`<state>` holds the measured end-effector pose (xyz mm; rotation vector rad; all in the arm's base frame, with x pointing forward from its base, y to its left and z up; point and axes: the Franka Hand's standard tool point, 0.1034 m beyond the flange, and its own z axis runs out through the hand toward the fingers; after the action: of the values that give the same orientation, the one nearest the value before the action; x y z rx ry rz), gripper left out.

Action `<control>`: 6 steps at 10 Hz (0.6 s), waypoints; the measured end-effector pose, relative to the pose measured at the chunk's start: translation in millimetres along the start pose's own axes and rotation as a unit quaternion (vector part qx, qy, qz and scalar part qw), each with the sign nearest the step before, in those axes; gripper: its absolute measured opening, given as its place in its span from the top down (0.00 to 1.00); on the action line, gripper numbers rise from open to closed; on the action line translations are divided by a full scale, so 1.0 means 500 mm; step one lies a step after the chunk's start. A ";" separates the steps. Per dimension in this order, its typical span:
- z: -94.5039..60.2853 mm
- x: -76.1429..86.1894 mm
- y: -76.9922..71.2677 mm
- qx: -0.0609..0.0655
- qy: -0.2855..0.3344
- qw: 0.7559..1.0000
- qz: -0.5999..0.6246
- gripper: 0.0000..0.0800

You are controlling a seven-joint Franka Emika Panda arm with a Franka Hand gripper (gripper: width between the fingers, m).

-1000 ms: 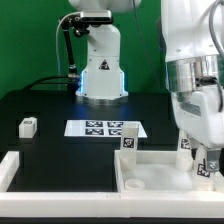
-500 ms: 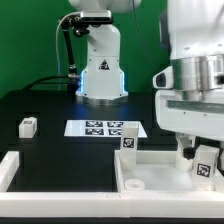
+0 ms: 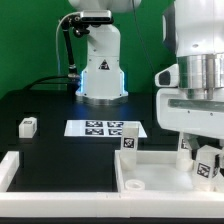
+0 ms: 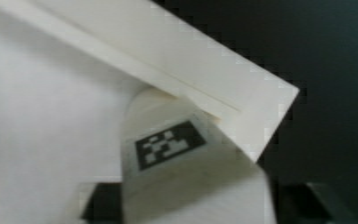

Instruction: Assemble square table

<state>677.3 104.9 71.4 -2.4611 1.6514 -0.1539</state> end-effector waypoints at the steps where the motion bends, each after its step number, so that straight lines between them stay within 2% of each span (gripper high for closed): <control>1: 0.001 -0.001 0.004 -0.004 -0.002 1.000 0.017 0.63; 3: 0.001 0.000 0.005 -0.003 -0.003 0.993 0.114 0.63; 5: 0.003 -0.001 0.004 0.013 -0.025 0.944 0.329 0.63; 6: 0.005 -0.002 0.002 0.019 -0.035 0.918 0.396 0.63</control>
Offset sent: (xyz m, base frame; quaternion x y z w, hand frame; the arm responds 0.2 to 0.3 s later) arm 0.0000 -0.0325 0.0020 0.0235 0.0345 0.4797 0.8764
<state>676.5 105.5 68.9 -1.5617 2.4090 0.0154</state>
